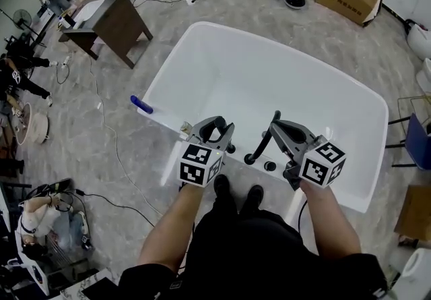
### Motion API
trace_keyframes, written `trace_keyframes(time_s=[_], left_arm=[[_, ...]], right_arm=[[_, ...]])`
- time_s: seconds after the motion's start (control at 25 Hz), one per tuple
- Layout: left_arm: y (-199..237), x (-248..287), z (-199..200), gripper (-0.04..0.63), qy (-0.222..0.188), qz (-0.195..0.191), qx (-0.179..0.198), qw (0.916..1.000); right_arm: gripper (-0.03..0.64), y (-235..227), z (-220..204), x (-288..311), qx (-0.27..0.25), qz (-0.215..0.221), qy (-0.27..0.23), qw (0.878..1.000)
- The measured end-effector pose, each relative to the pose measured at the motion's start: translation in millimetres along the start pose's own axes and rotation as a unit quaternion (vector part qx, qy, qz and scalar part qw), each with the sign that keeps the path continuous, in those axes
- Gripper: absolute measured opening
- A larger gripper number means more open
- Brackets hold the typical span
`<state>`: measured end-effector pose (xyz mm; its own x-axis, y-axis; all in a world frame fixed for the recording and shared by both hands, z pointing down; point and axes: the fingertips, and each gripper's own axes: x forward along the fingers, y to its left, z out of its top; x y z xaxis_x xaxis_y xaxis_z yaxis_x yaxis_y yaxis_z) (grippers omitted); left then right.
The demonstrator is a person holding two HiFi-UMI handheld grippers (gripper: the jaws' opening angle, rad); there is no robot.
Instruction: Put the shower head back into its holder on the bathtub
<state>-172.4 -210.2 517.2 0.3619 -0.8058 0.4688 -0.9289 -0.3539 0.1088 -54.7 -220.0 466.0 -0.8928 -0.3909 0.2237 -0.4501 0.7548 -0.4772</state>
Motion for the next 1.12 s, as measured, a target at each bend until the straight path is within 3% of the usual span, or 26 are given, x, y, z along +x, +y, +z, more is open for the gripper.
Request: trace_keyframes(time_s=[0.48,1.12], left_arm=[[8,28,-77,0.153,0.081,-0.020,-0.010,0.9965],[10,56,-144,0.153,0.154,-0.041,-0.031,0.9867]], right_arm=[[0.015,-7,-18,17,0.019,-0.015,0.020,1.000],[0.015,-21,-34,7,0.043,-0.048,0.035,0.997]])
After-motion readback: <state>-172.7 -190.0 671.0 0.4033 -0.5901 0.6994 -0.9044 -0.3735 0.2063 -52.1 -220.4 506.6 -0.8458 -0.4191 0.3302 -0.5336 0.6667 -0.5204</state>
